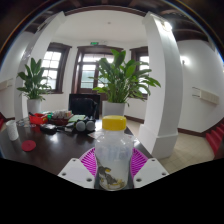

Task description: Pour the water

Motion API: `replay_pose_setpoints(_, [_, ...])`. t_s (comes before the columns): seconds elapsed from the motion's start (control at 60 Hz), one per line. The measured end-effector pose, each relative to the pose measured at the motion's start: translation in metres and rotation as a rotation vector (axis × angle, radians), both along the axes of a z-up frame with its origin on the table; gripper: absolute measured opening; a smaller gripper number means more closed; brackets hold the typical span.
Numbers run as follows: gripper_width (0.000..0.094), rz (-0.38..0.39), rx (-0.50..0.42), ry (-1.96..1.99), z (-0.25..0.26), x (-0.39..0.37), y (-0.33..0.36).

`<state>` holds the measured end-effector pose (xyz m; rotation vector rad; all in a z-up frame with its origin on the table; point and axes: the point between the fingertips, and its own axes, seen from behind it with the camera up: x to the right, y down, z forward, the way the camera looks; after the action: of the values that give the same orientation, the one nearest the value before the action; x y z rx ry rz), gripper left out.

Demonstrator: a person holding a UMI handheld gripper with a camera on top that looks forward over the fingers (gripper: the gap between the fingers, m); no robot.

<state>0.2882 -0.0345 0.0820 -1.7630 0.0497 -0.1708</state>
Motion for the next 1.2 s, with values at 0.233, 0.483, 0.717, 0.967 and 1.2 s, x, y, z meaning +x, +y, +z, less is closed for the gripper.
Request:
replay_pose_setpoints(0.233, [0.0385,0.058,-0.028,-0.310,0.039,-0.076,0.008])
replay_pose_setpoints(0.483, [0.0385,0.240,-0.026,-0.882,0.074,-0.242,0.044])
replay_pose_setpoints(0.717, [0.0388,0.368,-0.009,-1.361,0.075,-0.361,0.067])
replay_pose_setpoints(0.967, [0.0394,0.422,0.012,-1.810,0.066,-0.431,0.080])
replay_pose_setpoints(1.2, [0.0398,0.421,-0.007,-2.072,0.057,-0.443,0.093])
